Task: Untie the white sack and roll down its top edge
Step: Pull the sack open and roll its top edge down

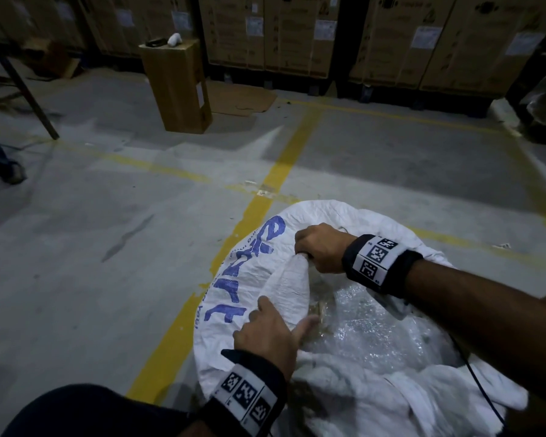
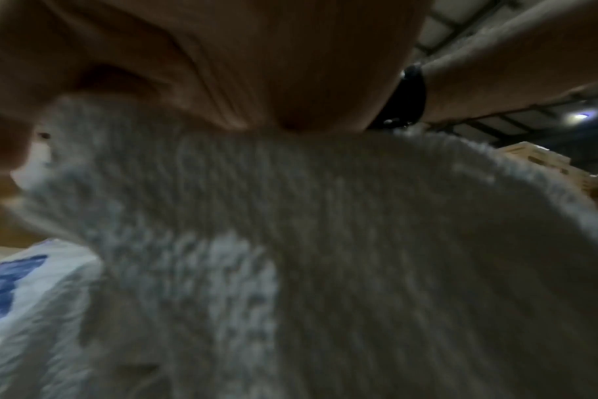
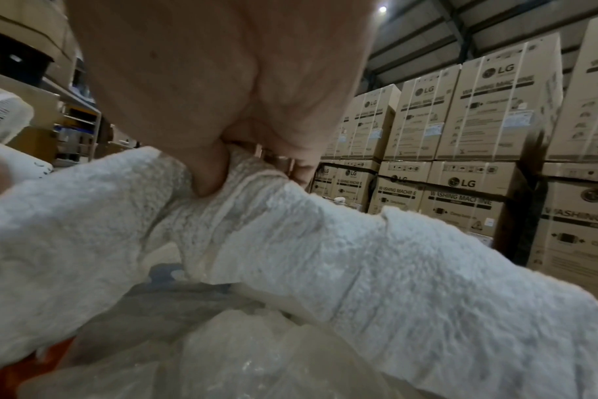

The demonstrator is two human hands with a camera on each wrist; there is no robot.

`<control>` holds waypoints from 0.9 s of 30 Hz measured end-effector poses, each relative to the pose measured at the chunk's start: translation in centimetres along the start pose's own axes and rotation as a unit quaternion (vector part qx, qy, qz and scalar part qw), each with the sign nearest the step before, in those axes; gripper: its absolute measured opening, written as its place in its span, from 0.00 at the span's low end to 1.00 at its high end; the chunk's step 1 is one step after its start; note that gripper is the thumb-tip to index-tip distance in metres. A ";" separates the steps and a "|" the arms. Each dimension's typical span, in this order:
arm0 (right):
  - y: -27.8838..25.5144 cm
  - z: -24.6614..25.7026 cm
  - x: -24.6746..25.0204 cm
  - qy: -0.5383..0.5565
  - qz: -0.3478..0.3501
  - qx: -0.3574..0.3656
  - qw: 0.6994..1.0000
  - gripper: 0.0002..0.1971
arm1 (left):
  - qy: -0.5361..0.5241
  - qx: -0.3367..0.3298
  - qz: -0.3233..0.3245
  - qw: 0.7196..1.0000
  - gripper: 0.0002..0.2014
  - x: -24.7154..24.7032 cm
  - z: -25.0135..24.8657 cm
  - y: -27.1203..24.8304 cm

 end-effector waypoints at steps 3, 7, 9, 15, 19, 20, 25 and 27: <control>0.1 0.4 -0.1 -0.013 0.002 0.004 1.000 0.09 | 0.024 -0.024 -0.048 0.998 0.43 -0.1 -1.1 0.4; -0.5 0.9 -0.2 -0.047 -0.003 0.022 0.999 0.14 | 0.059 -0.045 -0.025 0.997 0.13 0.3 -1.9 1.3; -0.8 1.0 -0.6 -0.075 0.008 0.034 0.997 0.14 | 0.032 -0.068 -0.019 0.997 0.12 0.4 -1.4 1.9; -1.7 2.5 -2.2 -0.038 -0.031 0.093 0.994 0.27 | -0.173 -0.064 -0.021 0.983 0.08 1.3 1.4 2.2; -0.8 2.2 -2.8 0.080 -0.055 0.061 0.993 0.22 | -0.304 -0.073 0.001 0.950 0.18 0.4 2.8 3.7; 0.0 1.8 -2.9 0.124 -0.045 0.041 0.990 0.18 | -0.346 -0.051 0.025 0.937 0.20 -0.4 3.4 4.4; 4.0 1.6 -6.6 0.276 0.121 -0.044 0.952 0.18 | -0.506 0.108 0.143 0.844 0.19 -5.3 6.3 5.9; 4.8 1.2 -7.5 0.270 0.170 -0.077 0.945 0.20 | -0.506 0.112 0.138 0.844 0.20 -5.3 6.3 5.6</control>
Point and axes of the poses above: each hand's wrist, its own y-axis towards the middle knuckle, its own x-axis out of the back of the hand, z = x × y, the point moved 10 cm from there along y, towards the middle knuckle, and after that the axes turned 4 degrees about z, right-handed, at the moved point
